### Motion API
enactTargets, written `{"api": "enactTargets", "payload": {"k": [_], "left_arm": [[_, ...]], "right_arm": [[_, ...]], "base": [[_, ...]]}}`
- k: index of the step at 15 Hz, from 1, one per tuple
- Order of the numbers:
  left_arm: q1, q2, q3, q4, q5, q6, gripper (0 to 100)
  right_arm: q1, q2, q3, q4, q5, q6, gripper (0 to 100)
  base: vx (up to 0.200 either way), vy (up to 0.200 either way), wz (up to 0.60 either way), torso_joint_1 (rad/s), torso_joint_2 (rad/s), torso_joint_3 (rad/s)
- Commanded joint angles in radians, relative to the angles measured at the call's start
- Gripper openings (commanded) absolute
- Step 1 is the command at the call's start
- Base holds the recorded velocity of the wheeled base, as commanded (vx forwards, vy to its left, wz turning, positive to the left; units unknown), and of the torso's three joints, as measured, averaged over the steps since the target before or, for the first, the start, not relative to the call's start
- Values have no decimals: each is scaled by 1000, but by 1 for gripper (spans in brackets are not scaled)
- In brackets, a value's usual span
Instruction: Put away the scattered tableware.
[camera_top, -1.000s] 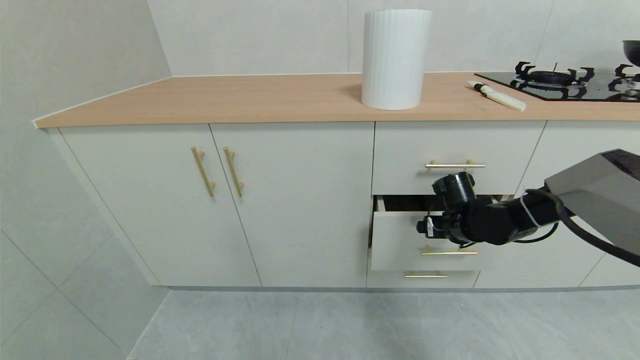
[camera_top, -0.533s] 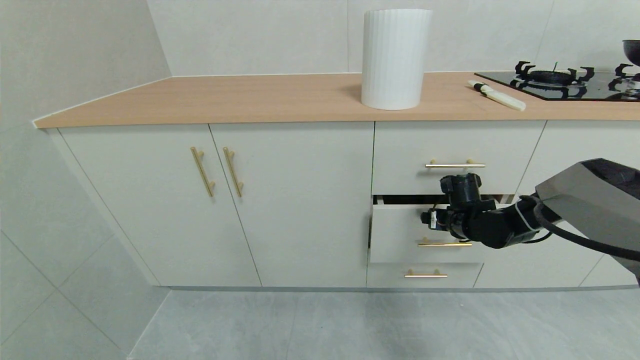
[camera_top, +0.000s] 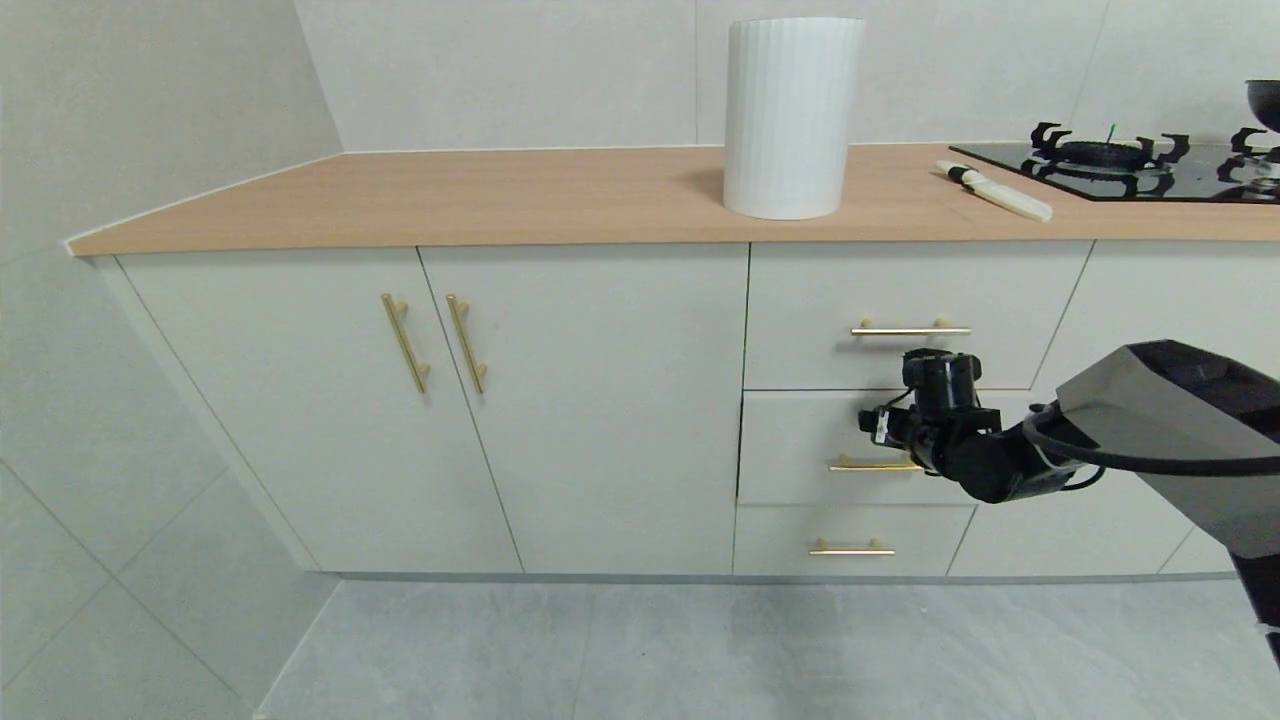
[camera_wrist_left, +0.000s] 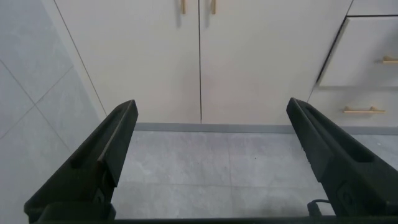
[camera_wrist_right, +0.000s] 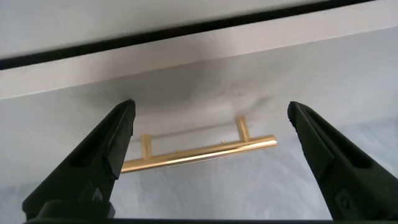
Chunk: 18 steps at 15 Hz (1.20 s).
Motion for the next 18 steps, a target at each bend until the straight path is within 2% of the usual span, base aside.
{"api": "enactTargets", "payload": {"k": [1, 10, 13, 18], "left_arm": [[0, 0, 0, 0, 0, 0, 100], [0, 0, 0, 0, 2, 0, 100], [0, 0, 0, 0, 0, 0, 100], [0, 0, 0, 0, 0, 0, 100]], "right_arm": [[-17, 40, -25, -17, -3, 2, 100], [-25, 62, -68, -54, -4, 14, 100], [-16, -50, 59, -43, 14, 13, 100], [1, -474, 450, -51, 66, 8, 100]], "base": [[0, 0, 0, 0, 0, 0], [0, 0, 0, 0, 0, 0], [0, 0, 0, 0, 0, 0], [0, 0, 0, 0, 0, 0]]}}
